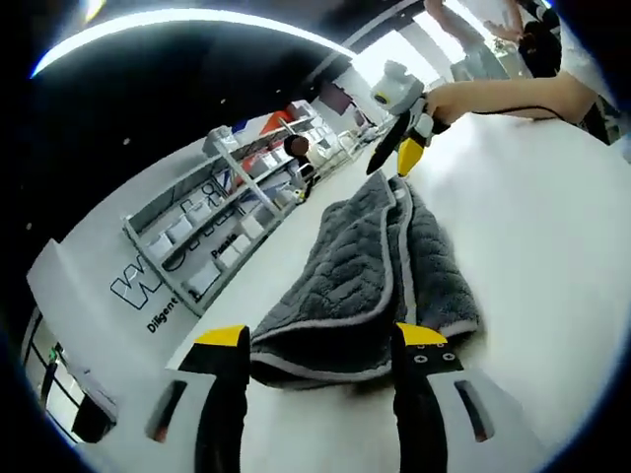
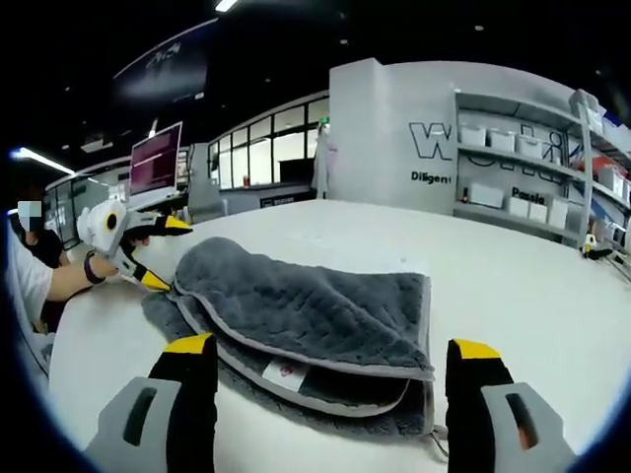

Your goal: Open the folded towel by lifting each exposed corner and separating the folded layers until the towel lies flat within the target outline without major curled edges

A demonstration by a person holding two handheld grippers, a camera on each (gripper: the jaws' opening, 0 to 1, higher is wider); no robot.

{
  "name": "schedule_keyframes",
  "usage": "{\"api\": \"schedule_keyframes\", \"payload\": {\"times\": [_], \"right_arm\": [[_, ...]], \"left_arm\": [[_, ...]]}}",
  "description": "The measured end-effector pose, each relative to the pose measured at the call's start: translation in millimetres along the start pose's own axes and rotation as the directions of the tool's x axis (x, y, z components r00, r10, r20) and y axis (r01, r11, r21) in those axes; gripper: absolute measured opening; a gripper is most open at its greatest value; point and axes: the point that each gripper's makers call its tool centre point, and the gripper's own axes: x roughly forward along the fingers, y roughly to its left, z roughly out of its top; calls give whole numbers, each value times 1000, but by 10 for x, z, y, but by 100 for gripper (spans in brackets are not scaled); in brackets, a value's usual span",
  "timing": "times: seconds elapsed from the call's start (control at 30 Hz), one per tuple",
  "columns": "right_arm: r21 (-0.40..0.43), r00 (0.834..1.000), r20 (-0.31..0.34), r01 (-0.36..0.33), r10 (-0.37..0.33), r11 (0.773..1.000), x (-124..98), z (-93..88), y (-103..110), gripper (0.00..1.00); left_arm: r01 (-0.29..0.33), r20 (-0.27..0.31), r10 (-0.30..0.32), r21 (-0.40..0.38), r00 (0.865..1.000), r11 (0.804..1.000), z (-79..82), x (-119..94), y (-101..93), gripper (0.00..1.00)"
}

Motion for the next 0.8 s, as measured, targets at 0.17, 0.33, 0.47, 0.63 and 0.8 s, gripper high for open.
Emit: {"api": "schedule_keyframes", "payload": {"times": [0.17, 0.33, 0.47, 0.63, 0.8], "right_arm": [[2, 1000, 1, 0, 0, 1000, 4, -1, 6, 97], [4, 1000, -1, -5, 5, 1000, 16, -7, 17, 97], [4, 1000, 6, -3, 3, 1000, 2, 8, 23, 97], [1, 1000, 12, -8, 8, 1000, 7, 36, 20, 97], [1, 1000, 10, -11, 11, 1000, 12, 32, 41, 96]], "left_arm": [[-49, -89, 80, 307, 993, 950, 1, 10, -31, 29], [-9, -115, 68, 449, 991, 893, 40, 99, -227, 24], [-18, -117, 101, 560, 988, 828, 74, 148, -234, 23], [-3, -121, 101, 627, 988, 779, 72, 201, -281, 17], [30, -137, 66, 605, 988, 795, 45, 198, -312, 10]]}}
